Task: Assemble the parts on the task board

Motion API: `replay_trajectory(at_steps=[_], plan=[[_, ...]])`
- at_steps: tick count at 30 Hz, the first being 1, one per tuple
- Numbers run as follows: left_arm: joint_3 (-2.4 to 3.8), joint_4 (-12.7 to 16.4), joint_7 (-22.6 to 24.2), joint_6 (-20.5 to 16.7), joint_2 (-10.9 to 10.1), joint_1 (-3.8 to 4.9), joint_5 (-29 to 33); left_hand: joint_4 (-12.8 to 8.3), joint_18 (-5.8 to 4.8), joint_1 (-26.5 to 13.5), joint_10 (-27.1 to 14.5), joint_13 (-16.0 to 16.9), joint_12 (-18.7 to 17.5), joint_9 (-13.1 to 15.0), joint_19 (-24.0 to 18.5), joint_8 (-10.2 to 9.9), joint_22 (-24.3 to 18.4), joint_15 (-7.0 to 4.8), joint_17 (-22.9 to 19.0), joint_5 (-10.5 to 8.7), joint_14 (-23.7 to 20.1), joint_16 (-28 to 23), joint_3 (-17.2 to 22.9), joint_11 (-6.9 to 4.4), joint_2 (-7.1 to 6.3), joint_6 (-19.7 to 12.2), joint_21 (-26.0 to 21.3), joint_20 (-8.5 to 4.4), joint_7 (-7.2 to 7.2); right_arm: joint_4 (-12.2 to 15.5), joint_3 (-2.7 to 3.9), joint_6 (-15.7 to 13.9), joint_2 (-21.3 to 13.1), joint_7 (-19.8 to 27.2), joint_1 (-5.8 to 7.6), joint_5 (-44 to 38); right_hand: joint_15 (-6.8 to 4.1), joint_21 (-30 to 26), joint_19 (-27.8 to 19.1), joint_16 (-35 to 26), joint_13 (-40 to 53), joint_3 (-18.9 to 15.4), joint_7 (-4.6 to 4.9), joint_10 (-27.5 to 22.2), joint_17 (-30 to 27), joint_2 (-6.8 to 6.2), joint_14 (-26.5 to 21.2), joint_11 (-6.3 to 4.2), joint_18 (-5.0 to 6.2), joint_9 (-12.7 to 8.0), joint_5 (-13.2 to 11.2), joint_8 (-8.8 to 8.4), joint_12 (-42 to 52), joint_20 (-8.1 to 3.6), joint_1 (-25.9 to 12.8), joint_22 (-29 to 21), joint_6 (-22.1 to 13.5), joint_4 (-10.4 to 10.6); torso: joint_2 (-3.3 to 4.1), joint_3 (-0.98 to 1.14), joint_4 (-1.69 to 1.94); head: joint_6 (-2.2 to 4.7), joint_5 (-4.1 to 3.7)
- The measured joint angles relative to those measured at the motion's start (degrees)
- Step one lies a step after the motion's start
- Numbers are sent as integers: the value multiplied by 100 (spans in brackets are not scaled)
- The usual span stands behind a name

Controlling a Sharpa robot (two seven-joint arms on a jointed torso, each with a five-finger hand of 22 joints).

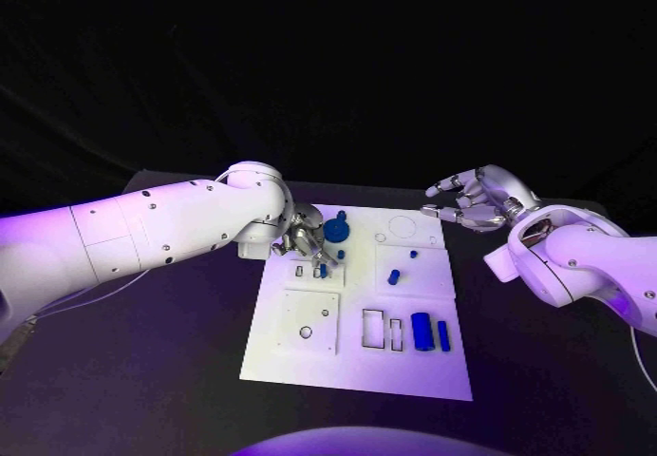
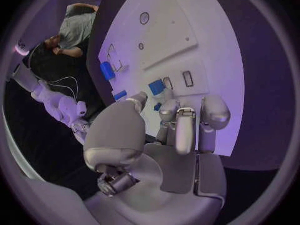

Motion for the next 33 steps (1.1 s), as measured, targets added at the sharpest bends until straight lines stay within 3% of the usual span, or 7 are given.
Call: replay_trajectory(at_steps=[4,9,14,28,33], plan=[[-6,0,-7,43,6,-3,5,0,-1,0,0,-1,0,-5,21,0,12,0,0,0,0,0,0,0,0,0,0,21,0,-1,0,0,8,-3,0,-5,0,0,0,0,0,0,0,0,0,0,0,0,0,-6,33,0,0,0,0,0,0,0,-1,3,0,-6,0],[-10,0,-15,89,7,-6,20,-20,0,162,0,-1,0,-13,1,-35,32,0,0,0,0,0,21,0,161,79,27,42,-14,-10,0,1,19,-8,0,-9,0,0,0,0,0,0,0,0,0,0,0,0,0,-5,33,0,0,0,0,-1,0,0,-3,4,-1,-13,0],[-11,1,-22,132,7,-6,67,-28,-1,390,0,10,0,-18,1,-83,47,0,-1,0,0,0,181,0,210,140,50,42,-32,-23,0,2,25,-15,0,-16,0,0,0,0,0,0,0,0,0,0,0,0,0,-5,33,0,0,0,0,-1,0,0,-4,5,0,-19,0],[-12,-25,-30,176,11,-6,340,-28,0,665,0,32,0,34,0,-98,70,0,-1,0,0,0,552,0,272,239,71,42,-51,-61,0,10,53,-41,0,-47,0,0,0,0,0,16,0,0,4,0,0,0,0,-5,33,0,0,0,0,-2,0,16,-4,7,-1,-42,2],[-12,-45,-32,176,12,-6,546,-69,0,938,-7,32,0,112,0,-99,109,0,-1,0,0,0,902,-34,266,238,93,42,-51,-79,0,14,68,-52,-1,-64,0,0,0,0,0,16,0,0,4,0,0,0,0,-5,33,0,0,0,0,-2,0,16,-4,7,-1,-50,3]])
